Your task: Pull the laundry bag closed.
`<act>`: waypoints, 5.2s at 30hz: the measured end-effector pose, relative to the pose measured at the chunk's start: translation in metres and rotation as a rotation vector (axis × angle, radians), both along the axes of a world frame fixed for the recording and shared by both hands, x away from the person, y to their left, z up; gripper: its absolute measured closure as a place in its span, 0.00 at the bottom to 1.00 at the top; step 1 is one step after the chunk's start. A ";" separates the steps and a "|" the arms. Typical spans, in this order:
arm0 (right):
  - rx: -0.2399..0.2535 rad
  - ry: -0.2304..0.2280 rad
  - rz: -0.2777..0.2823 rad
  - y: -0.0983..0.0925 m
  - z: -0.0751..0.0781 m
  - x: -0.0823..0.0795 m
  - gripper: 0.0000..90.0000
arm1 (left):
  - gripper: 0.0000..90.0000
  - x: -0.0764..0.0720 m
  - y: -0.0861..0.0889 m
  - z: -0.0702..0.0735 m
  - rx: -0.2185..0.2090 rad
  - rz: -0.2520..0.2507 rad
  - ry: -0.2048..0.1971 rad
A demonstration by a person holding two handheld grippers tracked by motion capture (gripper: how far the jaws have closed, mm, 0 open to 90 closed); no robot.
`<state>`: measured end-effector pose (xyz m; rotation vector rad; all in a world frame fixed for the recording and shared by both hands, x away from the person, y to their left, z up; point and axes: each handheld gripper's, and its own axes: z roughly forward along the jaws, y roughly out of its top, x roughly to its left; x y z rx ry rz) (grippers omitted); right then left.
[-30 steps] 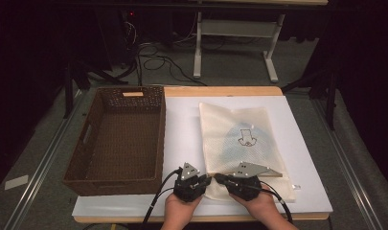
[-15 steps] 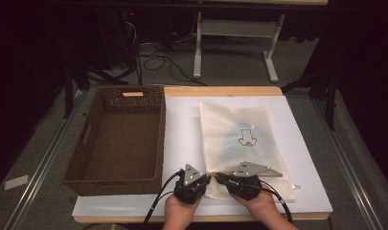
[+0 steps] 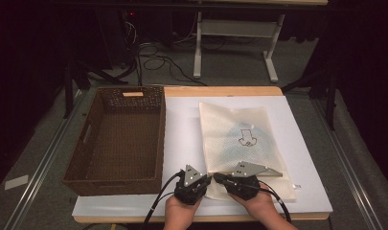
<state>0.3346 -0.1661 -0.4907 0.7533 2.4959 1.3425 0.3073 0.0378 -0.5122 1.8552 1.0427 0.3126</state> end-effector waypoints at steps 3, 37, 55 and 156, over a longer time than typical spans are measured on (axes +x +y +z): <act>-0.001 -0.001 0.001 0.000 0.000 0.001 0.98 | 0.94 0.000 0.001 0.001 -0.006 0.002 0.005; -0.001 0.013 -0.018 -0.008 -0.001 0.004 0.98 | 0.94 -0.001 0.005 0.005 -0.033 0.006 0.005; -0.010 0.007 -0.011 -0.011 0.000 0.003 0.98 | 0.94 -0.002 0.003 0.004 -0.033 -0.001 0.004; -0.037 0.038 -0.213 -0.140 0.003 0.006 0.97 | 0.93 0.000 0.008 0.009 -0.023 -0.010 -0.016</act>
